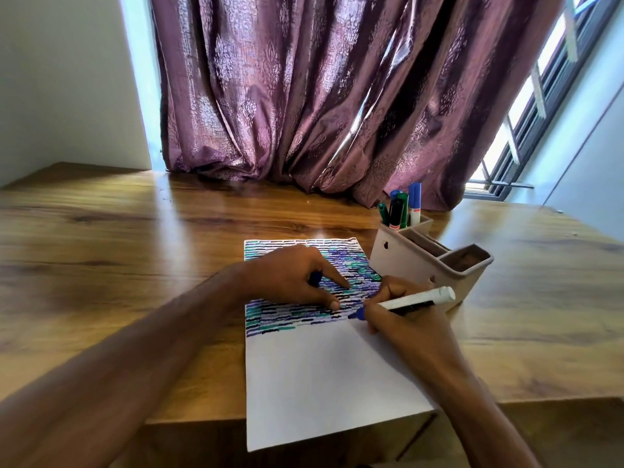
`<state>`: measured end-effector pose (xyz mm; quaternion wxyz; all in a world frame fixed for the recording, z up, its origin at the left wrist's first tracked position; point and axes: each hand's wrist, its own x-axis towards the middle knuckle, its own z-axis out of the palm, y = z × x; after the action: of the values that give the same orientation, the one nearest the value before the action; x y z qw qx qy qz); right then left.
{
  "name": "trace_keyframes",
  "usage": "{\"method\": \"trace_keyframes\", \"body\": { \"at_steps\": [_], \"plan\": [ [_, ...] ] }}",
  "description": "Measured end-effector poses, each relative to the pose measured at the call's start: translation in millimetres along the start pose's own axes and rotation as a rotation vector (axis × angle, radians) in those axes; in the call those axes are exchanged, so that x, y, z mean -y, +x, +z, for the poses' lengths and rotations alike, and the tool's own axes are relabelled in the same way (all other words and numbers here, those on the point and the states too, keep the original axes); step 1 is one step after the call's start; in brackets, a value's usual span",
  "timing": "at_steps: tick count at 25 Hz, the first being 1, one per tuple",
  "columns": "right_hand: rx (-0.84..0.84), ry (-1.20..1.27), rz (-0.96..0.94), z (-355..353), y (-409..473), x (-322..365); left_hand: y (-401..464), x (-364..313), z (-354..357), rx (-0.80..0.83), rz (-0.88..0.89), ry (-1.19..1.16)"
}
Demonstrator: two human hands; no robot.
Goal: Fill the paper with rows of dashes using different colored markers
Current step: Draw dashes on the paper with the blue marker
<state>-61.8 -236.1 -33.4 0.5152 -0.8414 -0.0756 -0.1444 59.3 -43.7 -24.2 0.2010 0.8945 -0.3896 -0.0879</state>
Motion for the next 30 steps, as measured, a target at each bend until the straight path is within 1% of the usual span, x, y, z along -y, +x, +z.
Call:
{"method": "trace_keyframes", "body": {
  "at_steps": [5, 10, 19, 30],
  "plan": [
    [-0.025, -0.065, 0.059, 2.4, 1.7, 3.4, -3.5, 5.0, 1.5, -0.053, -0.007, -0.058],
    [-0.001, -0.108, 0.042, 4.5, 2.7, 2.7, -1.9, 8.8, 4.1, -0.068, -0.019, -0.057],
    [0.035, -0.091, -0.019, 5.2, 2.2, 2.9, 0.2, 8.2, 4.7, -0.071, -0.045, -0.059],
    [0.015, -0.063, -0.011, 5.9, 4.7, -1.2, -1.3, 5.4, 4.7, -0.079, -0.033, -0.048]
  ]
}}
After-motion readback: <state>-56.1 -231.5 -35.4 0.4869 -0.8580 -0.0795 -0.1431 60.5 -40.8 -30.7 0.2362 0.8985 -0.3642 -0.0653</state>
